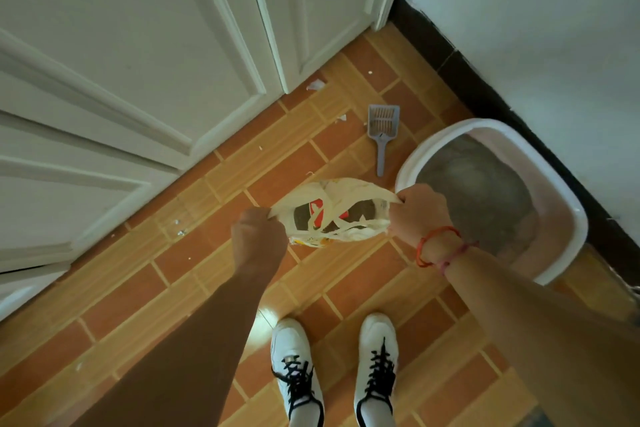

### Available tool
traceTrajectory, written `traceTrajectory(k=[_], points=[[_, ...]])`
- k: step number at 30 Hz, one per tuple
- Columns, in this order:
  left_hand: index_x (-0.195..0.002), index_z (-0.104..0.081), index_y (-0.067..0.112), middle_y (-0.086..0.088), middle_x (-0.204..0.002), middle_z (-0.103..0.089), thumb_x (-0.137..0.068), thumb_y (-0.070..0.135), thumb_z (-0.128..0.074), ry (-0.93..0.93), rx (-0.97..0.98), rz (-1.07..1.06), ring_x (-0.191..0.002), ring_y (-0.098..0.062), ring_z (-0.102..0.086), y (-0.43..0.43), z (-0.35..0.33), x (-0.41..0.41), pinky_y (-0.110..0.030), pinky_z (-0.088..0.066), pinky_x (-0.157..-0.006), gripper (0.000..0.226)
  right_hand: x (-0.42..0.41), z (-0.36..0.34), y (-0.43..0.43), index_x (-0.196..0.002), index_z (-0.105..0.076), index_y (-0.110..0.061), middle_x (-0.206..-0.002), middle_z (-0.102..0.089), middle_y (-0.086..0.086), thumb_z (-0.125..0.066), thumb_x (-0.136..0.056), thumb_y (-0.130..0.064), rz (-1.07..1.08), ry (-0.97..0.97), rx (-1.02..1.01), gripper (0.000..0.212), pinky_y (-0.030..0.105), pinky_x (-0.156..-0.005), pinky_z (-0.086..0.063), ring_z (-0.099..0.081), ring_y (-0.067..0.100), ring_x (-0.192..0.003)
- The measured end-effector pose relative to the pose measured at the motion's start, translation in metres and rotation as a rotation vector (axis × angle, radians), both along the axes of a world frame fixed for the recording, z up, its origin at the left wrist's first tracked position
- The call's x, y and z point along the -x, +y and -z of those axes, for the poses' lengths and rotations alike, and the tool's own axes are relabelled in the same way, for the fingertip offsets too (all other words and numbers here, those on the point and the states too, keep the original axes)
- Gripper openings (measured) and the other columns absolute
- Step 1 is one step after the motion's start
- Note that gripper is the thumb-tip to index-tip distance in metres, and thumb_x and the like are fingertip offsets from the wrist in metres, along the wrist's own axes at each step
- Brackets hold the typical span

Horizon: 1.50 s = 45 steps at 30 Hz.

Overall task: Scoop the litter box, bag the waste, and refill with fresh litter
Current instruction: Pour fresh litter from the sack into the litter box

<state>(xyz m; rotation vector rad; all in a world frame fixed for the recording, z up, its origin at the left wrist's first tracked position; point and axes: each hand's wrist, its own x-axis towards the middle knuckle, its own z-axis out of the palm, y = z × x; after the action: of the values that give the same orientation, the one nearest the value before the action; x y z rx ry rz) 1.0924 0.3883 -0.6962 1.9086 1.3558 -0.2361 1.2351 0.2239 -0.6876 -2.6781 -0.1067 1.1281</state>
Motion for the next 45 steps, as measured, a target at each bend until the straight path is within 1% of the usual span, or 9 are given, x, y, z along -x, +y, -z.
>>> traceTrajectory(k=[4,7,18,21,25,32,37,41,45], points=[[-0.059,-0.043,-0.008,0.004,-0.044,-0.029,-0.077,-0.013,-0.043,-0.012,0.020,0.003,-0.040,-0.012,-0.027,-0.011,0.010,-0.002,-0.011,-0.016,-0.028,0.019,-0.001,0.016,-0.009,-0.083,-0.068,0.000,-0.089,-0.066,0.014,-0.046,-0.089,-0.008,-0.044,-0.062,-0.006,0.024,0.034,-0.079,-0.049,-0.063,0.032,-0.088],[-0.057,-0.046,-0.002,0.002,-0.047,-0.032,-0.079,-0.011,-0.043,0.006,-0.001,0.038,-0.043,-0.016,-0.030,-0.014,0.017,-0.007,-0.014,-0.020,-0.030,0.024,0.000,0.027,-0.011,-0.088,-0.066,-0.002,-0.095,-0.064,0.012,-0.041,-0.095,-0.009,-0.085,-0.001,0.012,0.027,0.033,-0.084,-0.047,-0.060,0.028,-0.092],[-0.061,-0.047,0.004,-0.001,-0.054,-0.041,-0.092,-0.002,-0.043,0.095,-0.028,0.180,-0.049,-0.016,-0.041,0.003,0.016,-0.018,-0.015,-0.030,-0.031,0.032,-0.011,0.032,0.003,-0.061,-0.046,-0.011,-0.061,-0.055,0.003,-0.048,-0.087,-0.014,0.014,-0.044,-0.135,0.027,0.025,-0.048,-0.043,-0.066,0.024,-0.065],[-0.085,-0.053,0.003,0.001,-0.063,-0.047,-0.088,-0.001,-0.047,0.075,-0.056,0.223,-0.056,-0.016,-0.047,0.005,0.013,-0.021,-0.016,-0.030,-0.038,0.008,-0.009,0.032,0.001,-0.055,-0.043,-0.013,-0.054,-0.051,0.001,-0.049,-0.086,-0.013,-0.029,-0.074,-0.163,0.032,0.030,-0.050,-0.047,-0.058,0.022,-0.054],[-0.100,-0.037,0.013,0.000,-0.079,-0.051,-0.083,-0.007,-0.055,-0.065,-0.123,0.345,-0.063,-0.013,-0.050,0.006,0.010,-0.024,-0.020,-0.033,-0.045,0.031,-0.004,0.032,-0.003,-0.060,-0.045,-0.008,-0.055,-0.046,0.004,-0.049,-0.088,-0.015,-0.101,-0.106,-0.175,0.028,0.035,-0.056,-0.051,-0.045,0.020,-0.050],[-0.110,-0.053,0.007,-0.010,-0.120,-0.056,-0.076,-0.016,-0.056,-0.182,-0.250,0.610,-0.085,-0.025,-0.056,0.019,0.013,-0.038,-0.041,-0.050,-0.062,0.041,-0.005,0.034,-0.011,-0.066,-0.047,-0.015,-0.066,-0.052,0.003,-0.053,-0.092,-0.021,-0.190,-0.136,-0.168,0.028,0.026,-0.055,-0.042,-0.054,0.020,-0.063],[-0.134,-0.039,0.007,-0.005,-0.102,-0.057,-0.086,0.002,-0.061,-0.083,-0.134,0.282,-0.067,-0.014,-0.055,0.031,0.015,-0.059,-0.027,-0.046,-0.053,0.053,-0.003,0.034,-0.020,-0.100,-0.066,-0.007,-0.091,-0.069,0.006,-0.056,-0.093,-0.023,-0.256,-0.147,-0.167,0.020,0.036,-0.074,-0.058,-0.066,0.022,-0.085],[-0.103,-0.058,-0.004,-0.016,-0.087,-0.057,-0.097,0.020,-0.046,0.184,-0.073,0.300,-0.063,-0.021,-0.051,0.045,0.026,-0.066,-0.022,-0.032,-0.046,0.027,0.001,0.029,-0.027,-0.103,-0.066,-0.010,-0.093,-0.069,0.005,-0.055,-0.094,-0.023,-0.332,-0.166,-0.150,0.019,0.034,-0.072,-0.056,-0.065,0.022,-0.088],[-0.100,-0.061,-0.007,-0.004,-0.065,-0.040,-0.099,0.014,-0.041,0.161,-0.089,0.311,-0.066,-0.026,-0.043,0.032,0.022,-0.059,-0.021,-0.025,-0.049,0.029,0.003,0.019,-0.022,-0.121,-0.055,-0.016,-0.098,-0.069,0.004,-0.063,-0.088,-0.016,-0.347,-0.171,-0.222,0.035,0.038,-0.072,-0.058,-0.065,0.023,-0.085]])
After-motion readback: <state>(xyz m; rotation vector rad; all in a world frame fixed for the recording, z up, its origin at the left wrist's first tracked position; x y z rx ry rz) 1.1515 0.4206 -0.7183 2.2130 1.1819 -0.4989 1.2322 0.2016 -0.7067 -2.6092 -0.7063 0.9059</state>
